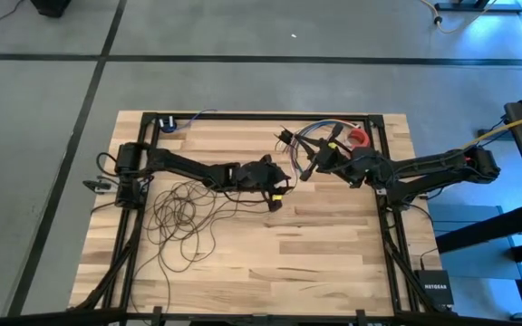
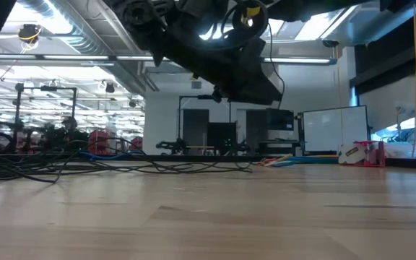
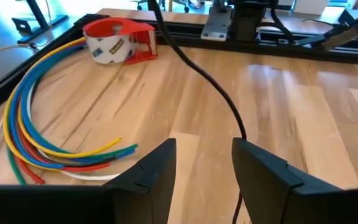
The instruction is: Coiling cords
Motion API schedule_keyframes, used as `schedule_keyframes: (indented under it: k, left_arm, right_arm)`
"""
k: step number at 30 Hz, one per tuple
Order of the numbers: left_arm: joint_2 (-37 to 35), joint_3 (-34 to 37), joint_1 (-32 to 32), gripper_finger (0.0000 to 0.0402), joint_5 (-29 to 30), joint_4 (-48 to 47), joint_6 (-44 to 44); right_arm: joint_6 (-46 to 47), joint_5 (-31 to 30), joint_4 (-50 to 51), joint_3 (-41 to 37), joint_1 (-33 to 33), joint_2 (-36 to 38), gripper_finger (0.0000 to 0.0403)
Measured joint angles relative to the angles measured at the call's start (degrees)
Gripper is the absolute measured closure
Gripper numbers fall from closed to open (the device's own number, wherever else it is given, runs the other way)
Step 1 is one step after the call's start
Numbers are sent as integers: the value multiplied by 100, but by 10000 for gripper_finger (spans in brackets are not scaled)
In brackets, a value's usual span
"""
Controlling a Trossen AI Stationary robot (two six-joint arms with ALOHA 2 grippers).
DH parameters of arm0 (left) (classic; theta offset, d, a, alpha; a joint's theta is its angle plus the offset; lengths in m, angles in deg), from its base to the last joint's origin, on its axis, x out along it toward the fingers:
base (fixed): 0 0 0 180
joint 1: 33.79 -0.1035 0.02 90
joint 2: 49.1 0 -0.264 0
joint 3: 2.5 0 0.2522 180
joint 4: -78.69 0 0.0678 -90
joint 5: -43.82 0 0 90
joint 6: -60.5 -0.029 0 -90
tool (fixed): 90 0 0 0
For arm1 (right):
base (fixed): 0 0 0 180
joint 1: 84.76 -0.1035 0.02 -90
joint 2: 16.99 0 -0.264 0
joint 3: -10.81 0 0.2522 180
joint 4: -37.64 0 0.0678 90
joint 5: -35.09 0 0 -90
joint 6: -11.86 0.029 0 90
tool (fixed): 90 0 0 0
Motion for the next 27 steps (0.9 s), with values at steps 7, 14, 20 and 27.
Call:
schedule_keyframes:
  k: [7, 14, 20, 27]
  left_arm:
    - [-179, -2, -48, 253, -344, -1003, -415]
    - [-350, -7, -41, 254, -417, -806, -318]
    - [-84, -7, 25, 254, -305, -470, -275]
    - [118, -7, 16, 255, -337, -66, -258]
  right_arm:
    - [0, 0, -2, 0, 0, 0, 398]
    - [-8, 0, -8, 0, 0, 0, 398]
    - [-9, 0, -26, 0, 0, 2, 398]
    - [-11, 0, -25, 0, 0, 2, 398]
